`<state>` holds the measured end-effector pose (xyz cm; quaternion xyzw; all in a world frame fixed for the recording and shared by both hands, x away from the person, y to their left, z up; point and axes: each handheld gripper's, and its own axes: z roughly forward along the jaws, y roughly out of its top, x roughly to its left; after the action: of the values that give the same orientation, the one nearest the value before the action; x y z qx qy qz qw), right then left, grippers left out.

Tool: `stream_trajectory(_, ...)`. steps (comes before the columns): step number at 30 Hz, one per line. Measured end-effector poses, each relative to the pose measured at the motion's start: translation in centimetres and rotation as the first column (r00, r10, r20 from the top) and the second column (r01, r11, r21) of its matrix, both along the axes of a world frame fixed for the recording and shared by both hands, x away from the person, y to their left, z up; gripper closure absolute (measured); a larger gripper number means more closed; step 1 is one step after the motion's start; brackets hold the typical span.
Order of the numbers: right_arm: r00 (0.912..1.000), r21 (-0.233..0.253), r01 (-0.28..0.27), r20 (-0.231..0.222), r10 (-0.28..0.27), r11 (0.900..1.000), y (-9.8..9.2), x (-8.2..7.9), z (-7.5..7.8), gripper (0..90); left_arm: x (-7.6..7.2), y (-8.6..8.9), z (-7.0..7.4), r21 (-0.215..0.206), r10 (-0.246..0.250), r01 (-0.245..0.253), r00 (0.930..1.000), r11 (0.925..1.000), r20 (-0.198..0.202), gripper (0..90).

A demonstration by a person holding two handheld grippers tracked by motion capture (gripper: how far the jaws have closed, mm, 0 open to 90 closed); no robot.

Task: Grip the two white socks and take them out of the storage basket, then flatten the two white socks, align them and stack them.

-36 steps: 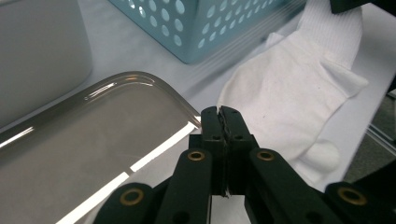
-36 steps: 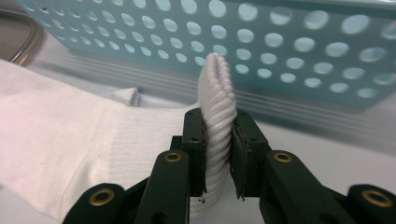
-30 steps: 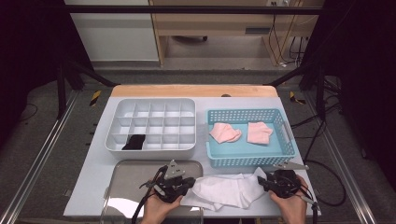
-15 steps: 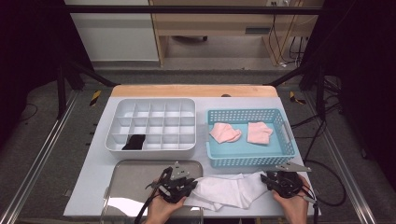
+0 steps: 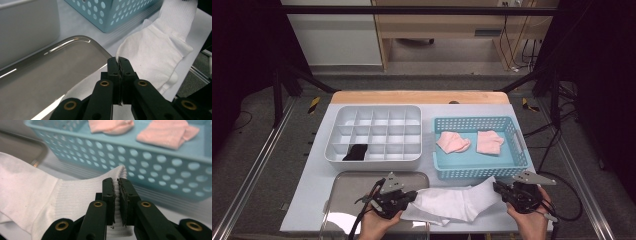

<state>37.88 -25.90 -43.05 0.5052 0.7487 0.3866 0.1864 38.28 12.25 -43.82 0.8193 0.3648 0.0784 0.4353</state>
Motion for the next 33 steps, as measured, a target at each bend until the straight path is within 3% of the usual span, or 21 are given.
stream_trajectory(7, 0.9978, 0.059, -0.066, 0.007, 0.066, 0.996, 2.3, -0.6, 2.3, 83.4, -0.2, 3.2, 0.9, -0.032, 0.033, -0.033, 0.9994, 0.9989, -0.005, 88.1)
stream_trajectory(16, 0.9891, 0.091, -0.137, -0.044, 0.141, 0.986, 5.0, -0.2, 2.0, 83.3, -0.5, 6.8, -0.2, -0.026, 0.072, -0.073, 0.9959, 0.9970, -0.056, 88.0)
stream_trajectory(23, 0.9891, 0.057, -0.124, -0.073, 0.128, 0.991, 5.2, 0.5, 0.2, 82.5, -0.3, 5.9, -1.0, 0.008, 0.067, -0.066, 0.9957, 0.9978, -0.065, 87.9)
stream_trajectory(26, 0.9895, 0.051, -0.113, -0.085, 0.117, 0.992, 5.0, 0.7, -0.7, 82.1, -0.2, 5.5, -1.1, 0.036, 0.066, -0.064, 0.9968, 0.9973, -0.044, 87.9)
stream_trajectory(33, 0.9879, 0.037, -0.124, -0.089, 0.127, 0.992, 5.3, 1.0, -1.9, 81.0, 0.1, 6.0, -1.0, 0.041, 0.080, -0.079, 0.9957, 0.9961, -0.046, 88.0)
